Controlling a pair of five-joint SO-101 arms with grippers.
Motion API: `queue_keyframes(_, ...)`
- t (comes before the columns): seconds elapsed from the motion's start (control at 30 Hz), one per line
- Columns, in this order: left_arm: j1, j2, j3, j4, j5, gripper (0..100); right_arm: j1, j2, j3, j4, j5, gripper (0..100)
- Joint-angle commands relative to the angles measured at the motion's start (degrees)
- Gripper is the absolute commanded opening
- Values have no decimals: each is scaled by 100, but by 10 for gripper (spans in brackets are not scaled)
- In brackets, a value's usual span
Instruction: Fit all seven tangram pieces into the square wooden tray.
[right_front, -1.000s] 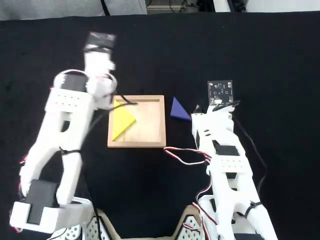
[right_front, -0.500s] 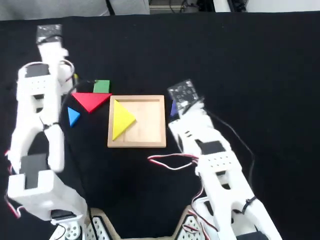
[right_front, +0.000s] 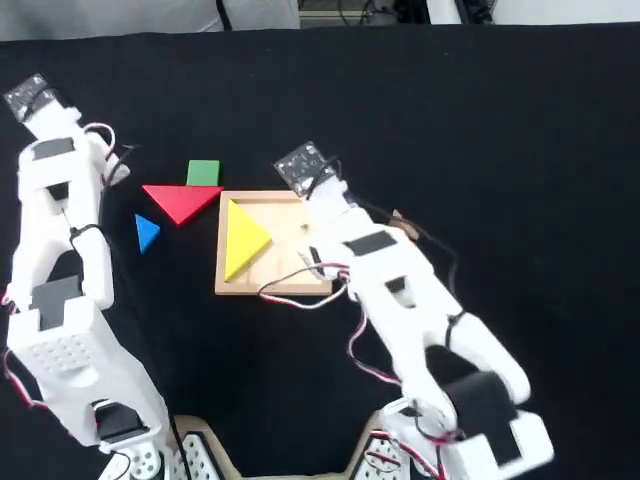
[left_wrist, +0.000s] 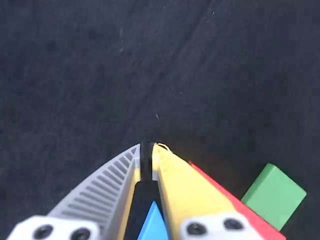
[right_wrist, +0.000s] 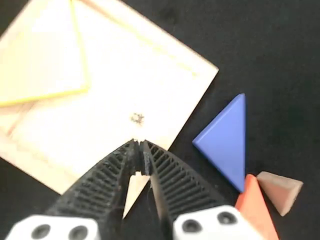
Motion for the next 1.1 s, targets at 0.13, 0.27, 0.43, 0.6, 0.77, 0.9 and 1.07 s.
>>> queue_keyframes(0.13,-163,-88,40,-325,475,55,-220,268,-637,211,-70,11)
queue_keyframes(0.27,-347,-88,13,-360,624,55,-607,268,-673,615,-62,11)
queue_keyframes(0.43,-374,-88,40,-352,668,55,-800,268,-752,1037,-35,11)
queue_keyframes(0.6,-365,-70,40,-352,668,55,-615,277,-734,1029,-26,11)
queue_keyframes(0.77,-356,-35,40,-360,677,55,-580,497,-629,1055,-18,11)
queue_keyframes(0.9,-347,-35,40,-360,677,55,-580,673,-637,1064,-18,11)
queue_keyframes(1.07,-312,-35,48,-360,659,55,-492,708,-637,1064,229,11)
